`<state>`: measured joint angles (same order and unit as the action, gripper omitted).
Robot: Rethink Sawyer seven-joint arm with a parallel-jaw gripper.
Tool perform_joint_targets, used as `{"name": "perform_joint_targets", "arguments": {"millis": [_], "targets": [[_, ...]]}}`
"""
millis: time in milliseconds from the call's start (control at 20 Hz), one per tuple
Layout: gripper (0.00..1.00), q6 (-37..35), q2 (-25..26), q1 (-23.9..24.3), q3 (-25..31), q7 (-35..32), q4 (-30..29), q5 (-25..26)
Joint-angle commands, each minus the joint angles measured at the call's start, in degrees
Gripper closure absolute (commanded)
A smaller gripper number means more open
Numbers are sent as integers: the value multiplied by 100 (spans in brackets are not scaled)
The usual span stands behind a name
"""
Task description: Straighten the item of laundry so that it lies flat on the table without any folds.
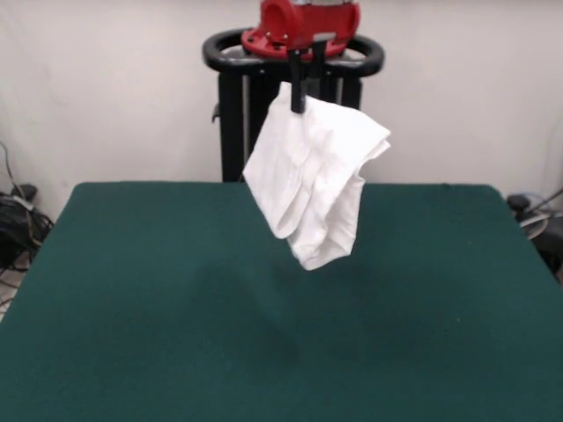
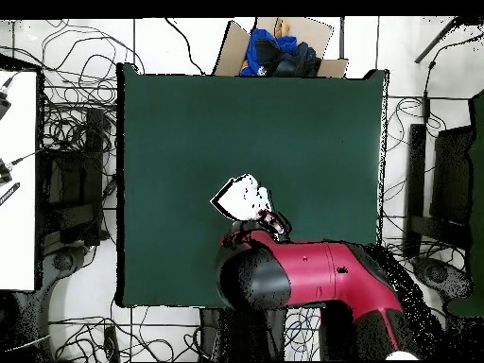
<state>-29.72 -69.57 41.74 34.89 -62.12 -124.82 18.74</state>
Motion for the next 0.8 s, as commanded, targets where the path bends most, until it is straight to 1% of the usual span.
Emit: {"name": "perform_joint_targets", "arguments": {"millis": [50, 350, 500, 650, 750, 800], "targets": [[100, -451, 221, -270, -255, -831, 228, -34], [100, -288, 342, -213, -170, -760, 80, -141], [100, -510, 465, -371, -194, -660, 233, 110], [100, -552, 534, -452, -143, -562, 310, 170], [100, -455, 580, -461, -49, -435, 310, 175], [100, -286, 648, -447, 80, -312, 334, 171]]}}
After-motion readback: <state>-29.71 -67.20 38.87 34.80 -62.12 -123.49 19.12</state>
